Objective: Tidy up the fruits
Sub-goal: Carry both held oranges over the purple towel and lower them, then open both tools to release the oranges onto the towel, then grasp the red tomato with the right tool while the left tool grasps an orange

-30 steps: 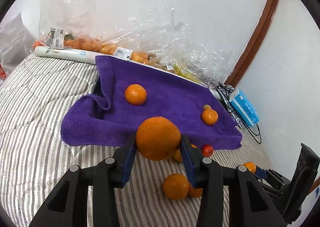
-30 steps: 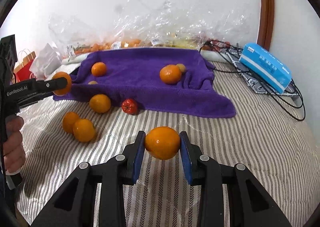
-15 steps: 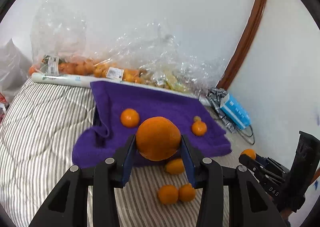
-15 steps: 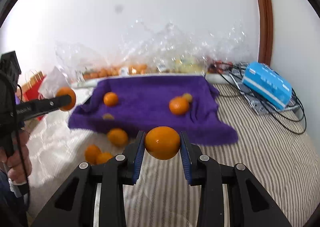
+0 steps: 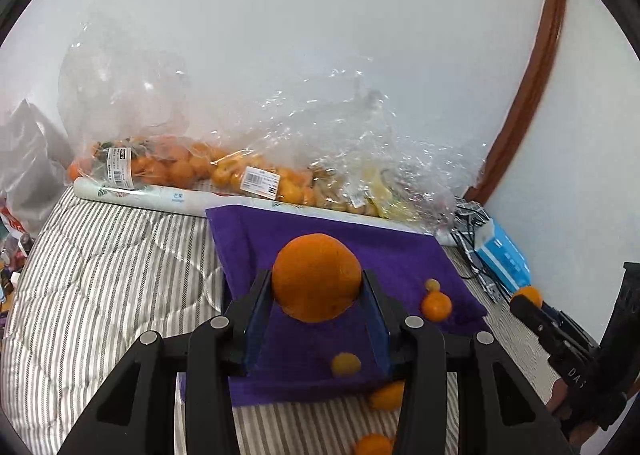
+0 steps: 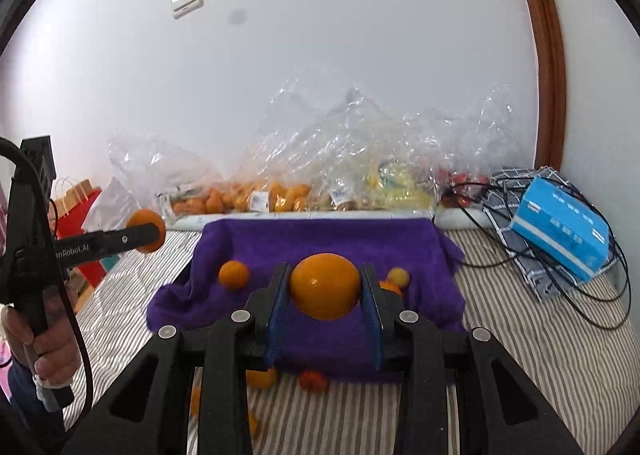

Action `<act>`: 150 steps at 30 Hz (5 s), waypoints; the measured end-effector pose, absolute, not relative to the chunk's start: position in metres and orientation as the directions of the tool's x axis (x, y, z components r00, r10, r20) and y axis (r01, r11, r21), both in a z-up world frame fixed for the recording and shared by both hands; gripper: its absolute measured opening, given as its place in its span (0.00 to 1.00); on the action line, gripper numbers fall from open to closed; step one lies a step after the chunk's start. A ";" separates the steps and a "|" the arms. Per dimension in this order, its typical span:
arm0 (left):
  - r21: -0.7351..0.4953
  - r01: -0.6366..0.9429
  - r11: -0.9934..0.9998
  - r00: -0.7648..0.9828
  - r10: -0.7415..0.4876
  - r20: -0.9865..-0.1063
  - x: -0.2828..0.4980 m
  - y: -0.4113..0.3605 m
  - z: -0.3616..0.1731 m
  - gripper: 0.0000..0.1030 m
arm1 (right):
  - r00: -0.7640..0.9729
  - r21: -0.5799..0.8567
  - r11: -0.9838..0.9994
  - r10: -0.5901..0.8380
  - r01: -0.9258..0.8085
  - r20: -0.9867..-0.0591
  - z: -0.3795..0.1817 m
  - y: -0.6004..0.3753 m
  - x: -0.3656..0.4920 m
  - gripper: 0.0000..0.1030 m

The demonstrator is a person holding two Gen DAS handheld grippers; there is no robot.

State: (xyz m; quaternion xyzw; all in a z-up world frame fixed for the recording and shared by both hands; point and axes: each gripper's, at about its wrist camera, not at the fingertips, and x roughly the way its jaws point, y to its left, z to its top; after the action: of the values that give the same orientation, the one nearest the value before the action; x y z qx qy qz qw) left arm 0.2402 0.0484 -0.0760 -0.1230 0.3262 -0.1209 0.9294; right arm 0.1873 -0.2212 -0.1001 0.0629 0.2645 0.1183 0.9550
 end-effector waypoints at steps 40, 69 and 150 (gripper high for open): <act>-0.310 0.063 0.949 0.711 -0.260 -0.653 0.273 0.051 -0.139 0.40 | 0.805 0.182 0.975 0.208 -0.127 -0.555 -0.147 -0.239 0.243 0.33; -0.417 0.067 0.906 0.687 -0.345 -0.640 0.276 0.060 -0.142 0.40 | 0.697 0.124 0.977 0.213 -0.176 -0.685 -0.171 -0.223 0.254 0.33; -0.301 0.088 0.950 0.607 -0.291 -0.740 0.162 0.072 -0.152 0.53 | 0.627 0.106 0.974 0.212 -0.203 -0.749 -0.191 -0.184 0.183 0.24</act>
State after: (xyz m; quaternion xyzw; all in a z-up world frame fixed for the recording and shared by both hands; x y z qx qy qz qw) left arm 0.1621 0.0722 -0.1521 -0.1177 0.4303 -0.1066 0.8886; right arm 0.1834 -0.1837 -0.1912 0.0058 0.4161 0.1150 0.9020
